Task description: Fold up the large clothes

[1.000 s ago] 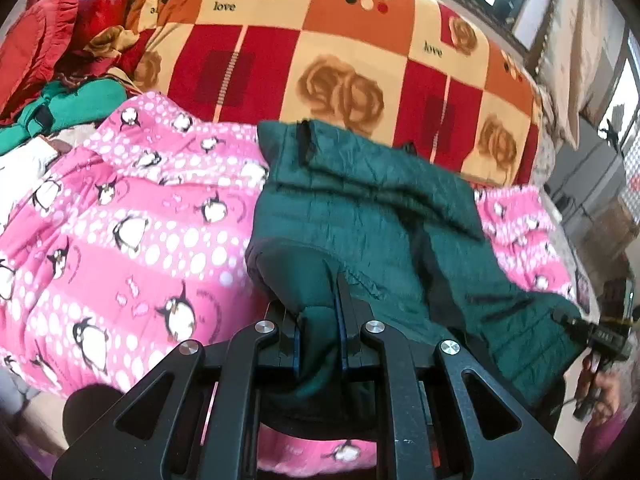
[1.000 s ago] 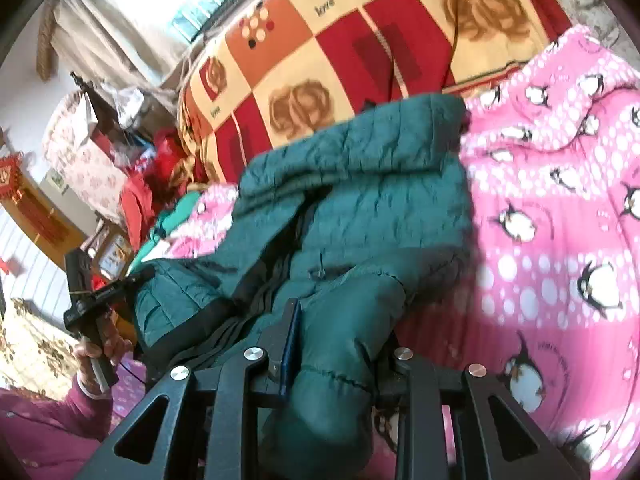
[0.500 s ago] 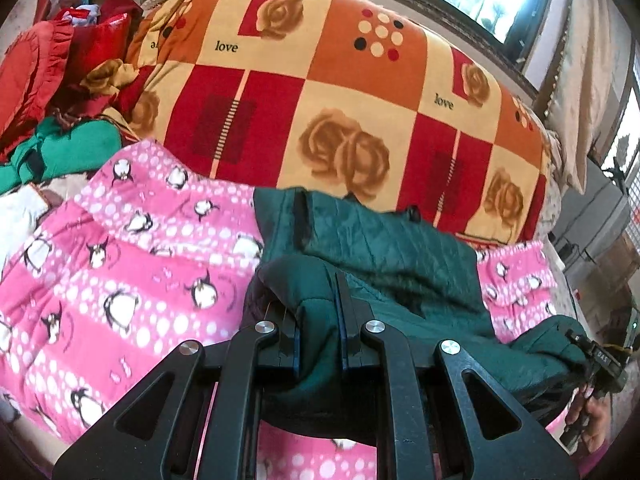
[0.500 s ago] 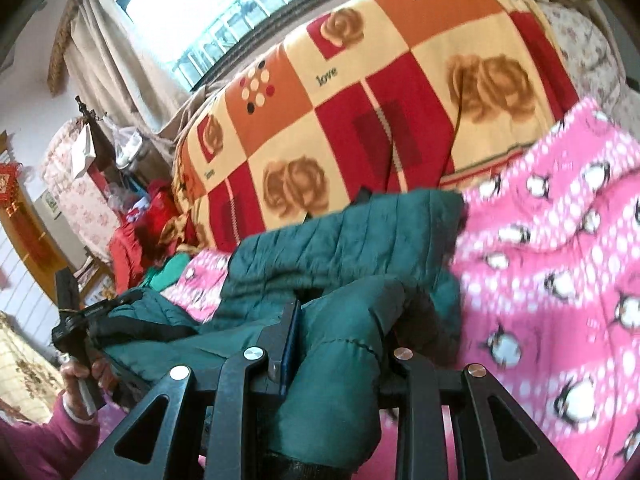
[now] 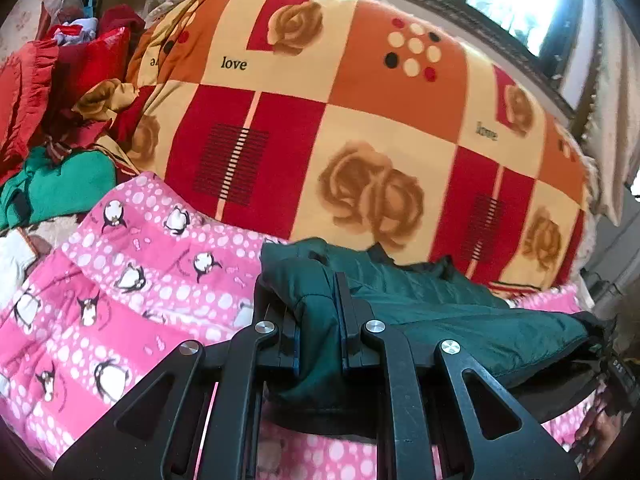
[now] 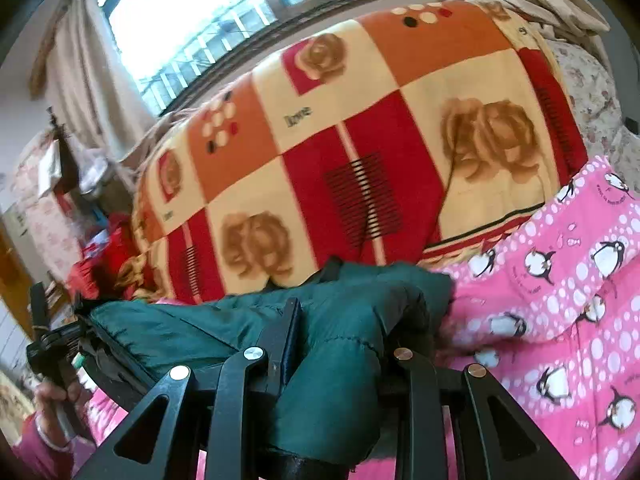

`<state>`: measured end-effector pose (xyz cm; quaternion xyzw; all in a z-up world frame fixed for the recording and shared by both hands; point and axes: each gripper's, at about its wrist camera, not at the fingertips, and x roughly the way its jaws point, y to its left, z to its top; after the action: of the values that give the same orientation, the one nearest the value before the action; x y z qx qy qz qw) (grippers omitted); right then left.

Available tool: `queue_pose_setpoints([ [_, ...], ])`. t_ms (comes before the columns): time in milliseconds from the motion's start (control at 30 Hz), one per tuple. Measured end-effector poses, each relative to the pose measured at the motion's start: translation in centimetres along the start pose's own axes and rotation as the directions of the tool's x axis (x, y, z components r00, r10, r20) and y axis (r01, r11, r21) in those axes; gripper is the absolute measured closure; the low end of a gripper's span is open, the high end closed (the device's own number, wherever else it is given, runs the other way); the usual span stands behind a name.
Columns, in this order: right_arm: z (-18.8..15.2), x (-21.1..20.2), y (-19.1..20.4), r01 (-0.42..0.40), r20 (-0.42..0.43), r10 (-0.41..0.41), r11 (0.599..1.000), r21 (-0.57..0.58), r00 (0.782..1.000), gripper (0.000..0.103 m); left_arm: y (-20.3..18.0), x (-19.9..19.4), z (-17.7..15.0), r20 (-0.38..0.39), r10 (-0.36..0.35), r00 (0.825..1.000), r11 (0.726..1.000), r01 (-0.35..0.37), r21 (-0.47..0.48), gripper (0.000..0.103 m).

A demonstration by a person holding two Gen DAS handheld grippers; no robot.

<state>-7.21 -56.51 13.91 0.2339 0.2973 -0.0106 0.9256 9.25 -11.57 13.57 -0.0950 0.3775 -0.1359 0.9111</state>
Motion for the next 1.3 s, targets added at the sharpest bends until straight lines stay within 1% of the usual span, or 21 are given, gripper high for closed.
queue_pose_setpoints([
  [133,1.1,3.5,-1.3,0.034,-0.034,-0.033,0.999,0.024,0.999,0.077,-0.3,3.7,1.3,-0.035,0.043,0.998,0.999,-0.043,0.007,0.091],
  [267,1.4,7.0,-2.2,0.075,-0.089,-0.072,0.997,0.027,0.993,0.077,-0.6,7.6,1.5,-0.079,0.105,0.991,0.994,-0.103,0.024,0.091],
  [433,1.7,11.3,-3.4,0.120,-0.165,-0.111,0.992,0.042,0.980,0.077,-0.1,12.1,1.5,-0.146,0.152,0.978,0.988,-0.152,0.008,0.090],
  [500,1.7,12.9,-4.0,0.137,-0.195,-0.124,0.989,0.051,0.973,0.077,0.0,13.3,1.5,-0.163,0.162,0.973,0.987,-0.164,0.002,0.090],
  [600,1.2,14.9,-5.2,0.156,-0.232,-0.132,0.983,0.091,0.964,0.077,0.1,14.9,1.3,-0.181,0.180,0.967,0.983,-0.181,0.012,0.087],
  [633,0.9,15.7,-5.8,0.162,-0.248,-0.130,0.980,0.115,0.960,0.077,0.1,15.3,1.2,-0.189,0.178,0.966,0.984,-0.179,0.009,0.087],
  [700,0.4,16.6,-6.5,0.164,-0.259,-0.119,0.974,0.160,0.958,0.075,0.7,15.7,1.1,-0.194,0.142,0.971,0.989,-0.149,-0.024,0.085],
  [733,0.3,16.8,-7.0,0.159,-0.255,-0.108,0.969,0.189,0.961,0.074,1.1,15.6,1.2,-0.194,0.114,0.974,0.991,-0.126,-0.051,0.082],
  [767,0.2,16.8,-7.3,0.149,-0.248,-0.094,0.966,0.213,0.964,0.073,1.9,15.5,1.3,-0.196,0.064,0.979,0.992,-0.084,-0.095,0.079],
  [800,0.1,16.8,-7.4,0.143,-0.243,-0.086,0.964,0.225,0.966,0.070,2.4,15.3,1.6,-0.197,0.031,0.980,0.991,-0.056,-0.125,0.077],
  [867,0.3,16.6,-7.7,0.130,-0.233,-0.070,0.959,0.253,0.970,0.067,3.5,14.6,2.0,-0.194,-0.044,0.980,0.982,0.006,-0.190,0.068],
  [900,0.4,16.5,-7.6,0.128,-0.233,-0.067,0.957,0.258,0.970,0.065,3.8,14.0,2.2,-0.186,-0.074,0.980,0.978,0.035,-0.207,0.066],
  [933,0.6,16.3,-7.5,0.124,-0.230,-0.063,0.957,0.263,0.971,0.061,3.9,13.5,2.4,-0.178,-0.089,0.980,0.977,0.051,-0.207,0.062],
  [967,0.8,16.0,-7.2,0.114,-0.221,-0.054,0.957,0.266,0.974,0.056,3.9,12.7,2.6,-0.162,-0.088,0.983,0.980,0.056,-0.191,0.053],
  [1000,1.1,15.8,-7.0,0.104,-0.209,-0.048,0.958,0.267,0.977,0.039,3.8,12.0,2.8,-0.143,-0.062,0.988,0.984,0.037,-0.172,0.045],
  [1033,1.4,15.0,-6.6,0.095,-0.183,-0.047,0.961,0.261,0.982,0.021,3.8,11.3,2.9,-0.115,-0.035,0.993,0.987,0.017,-0.157,0.034],
  [1067,1.8,14.4,-6.2,0.099,-0.160,-0.060,0.962,0.253,0.985,0.016,3.9,10.1,3.0,-0.070,-0.019,0.997,0.989,0.008,-0.145,0.031],
  [1133,2.4,13.3,-5.7,0.103,-0.132,-0.072,0.966,0.239,0.989,0.015,3.9,9.0,3.0,-0.045,-0.017,0.999,0.992,0.011,-0.129,0.031],
  [1233,2.9,11.4,-5.0,0.088,-0.108,-0.063,0.967,0.239,0.992,0.015,3.8,8.2,2.8,-0.046,-0.025,0.999,0.992,0.019,-0.121,0.031],
  [1300,2.9,10.0,-4.0,0.076,-0.075,-0.062,0.975,0.208,0.995,0.015,3.3,7.7,2.5,-0.038,-0.037,0.999,0.993,0.032,-0.116,0.031],
])
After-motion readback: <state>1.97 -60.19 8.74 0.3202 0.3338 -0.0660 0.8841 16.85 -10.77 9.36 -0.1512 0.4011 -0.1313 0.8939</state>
